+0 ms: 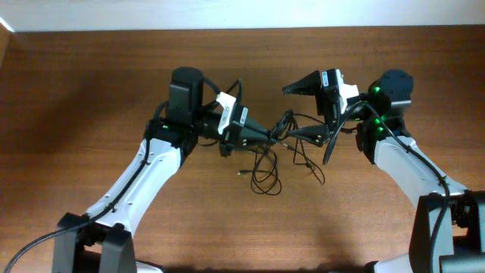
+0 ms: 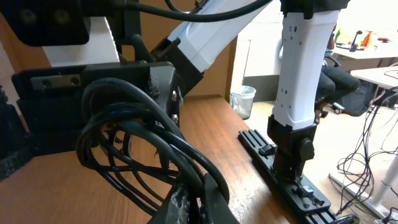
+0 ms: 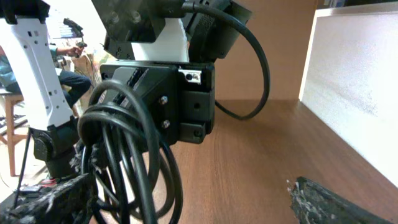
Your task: Untangle cables
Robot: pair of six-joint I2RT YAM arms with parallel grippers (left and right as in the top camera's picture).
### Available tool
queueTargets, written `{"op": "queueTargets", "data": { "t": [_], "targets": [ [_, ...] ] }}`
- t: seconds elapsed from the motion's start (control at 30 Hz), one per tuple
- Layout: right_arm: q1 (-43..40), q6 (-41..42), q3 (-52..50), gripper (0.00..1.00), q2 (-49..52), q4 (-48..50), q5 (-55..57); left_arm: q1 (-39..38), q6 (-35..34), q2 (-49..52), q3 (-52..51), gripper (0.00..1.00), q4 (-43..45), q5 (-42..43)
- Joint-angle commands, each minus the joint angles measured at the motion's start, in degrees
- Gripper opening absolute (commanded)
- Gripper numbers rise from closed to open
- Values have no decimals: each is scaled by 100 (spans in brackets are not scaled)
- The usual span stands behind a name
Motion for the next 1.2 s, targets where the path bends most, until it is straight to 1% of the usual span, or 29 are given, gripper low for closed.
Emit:
{"op": "queueTargets", "data": {
  "t": [0.0,0.03,0.07,0.1,0.27,0.33,0.37,0.4,0.47,0.53,0.57,0.73,0.8,0.83,0.87,0.9,0.93,1.0,1.03,1.07,1.1,1.13,1.17],
  "targets": [
    [42,42,35,58,-111,24,-90,-94,116,116,26,0,33,-144],
    [39,42,35,29,-111,22,-92,-111,118,120,26,0,35,-168],
    [39,42,35,11,-111,22,-92,-129,114,120,26,0,70,-166],
    [42,42,35,4,-111,20,-92,-146,116,120,26,0,133,-168],
    [39,44,35,4,-111,20,-92,-155,116,120,26,0,382,-210],
    [37,44,35,4,-111,20,-92,-155,111,120,26,0,374,-588],
    [33,42,35,4,-111,20,-92,-155,111,120,26,19,376,-658],
    [9,44,35,4,-111,22,-90,-155,111,120,26,99,363,-693],
    [-105,46,35,4,-111,20,-70,-151,111,120,26,99,68,-791],
    [-391,396,35,4,-111,33,278,-151,111,120,26,99,-332,-1303],
    [-492,525,35,4,-111,96,295,-151,111,120,26,99,-385,-1364],
    [-835,1211,35,4,-111,323,291,-168,107,120,26,99,-422,-1978],
    [-778,1246,35,4,-111,323,291,-313,109,120,26,99,-247,-2035],
    [-752,1244,35,4,-111,323,291,-380,107,120,26,99,-179,-2197],
    [-737,1244,35,4,-111,321,291,-463,42,120,26,99,-107,-2479],
    [-719,1246,35,4,-111,319,284,-575,-289,120,26,99,28,-3060],
    [-715,1246,35,4,-111,321,269,-643,-546,120,26,99,127,-3381],
    [-715,1263,35,4,-111,317,269,-743,-999,120,26,99,372,-3792],
    [-715,1290,35,4,-111,319,267,-769,-1008,120,26,91,439,-3783],
    [-715,1290,35,4,-111,319,254,-774,-1008,120,26,76,483,-3775],
    [-715,1290,35,4,-111,302,225,-774,-1008,120,26,64,487,-3777],
    [-715,1290,35,4,-111,302,173,-767,-1008,120,26,37,483,-3790],
    [-715,1290,35,4,-111,299,129,-767,-1010,120,26,25,483,-3797]
  ]
}}
